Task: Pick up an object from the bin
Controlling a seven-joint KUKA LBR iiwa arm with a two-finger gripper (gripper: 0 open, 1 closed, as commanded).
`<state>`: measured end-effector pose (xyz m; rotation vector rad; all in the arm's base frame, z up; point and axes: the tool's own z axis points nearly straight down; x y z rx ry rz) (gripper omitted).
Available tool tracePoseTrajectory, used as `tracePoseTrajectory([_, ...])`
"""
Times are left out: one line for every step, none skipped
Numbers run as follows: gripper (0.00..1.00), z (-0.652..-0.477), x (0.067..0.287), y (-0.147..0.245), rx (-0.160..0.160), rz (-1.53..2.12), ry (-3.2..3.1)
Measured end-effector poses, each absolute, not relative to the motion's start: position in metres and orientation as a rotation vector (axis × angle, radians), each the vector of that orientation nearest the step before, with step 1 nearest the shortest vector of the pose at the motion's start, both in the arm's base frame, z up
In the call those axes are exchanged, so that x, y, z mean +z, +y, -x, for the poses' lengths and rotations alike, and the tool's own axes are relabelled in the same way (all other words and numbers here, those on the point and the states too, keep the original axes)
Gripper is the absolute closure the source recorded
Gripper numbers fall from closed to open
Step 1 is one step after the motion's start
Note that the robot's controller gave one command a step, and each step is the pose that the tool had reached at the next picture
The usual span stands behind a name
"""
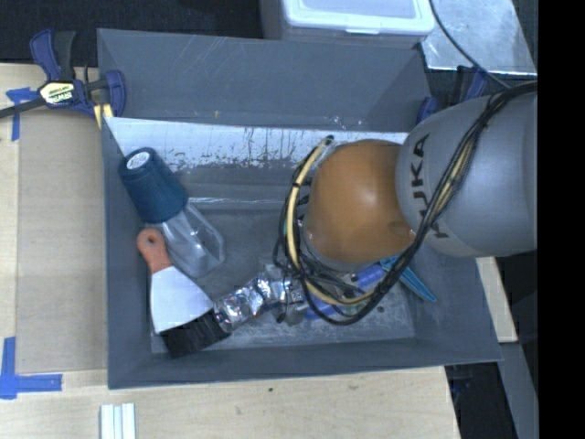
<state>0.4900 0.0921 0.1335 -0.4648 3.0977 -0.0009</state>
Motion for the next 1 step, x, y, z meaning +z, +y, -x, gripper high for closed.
tracePoseTrajectory([1.0,-0.4889,0.1316,0.092,-0.001,0.465,3.1])
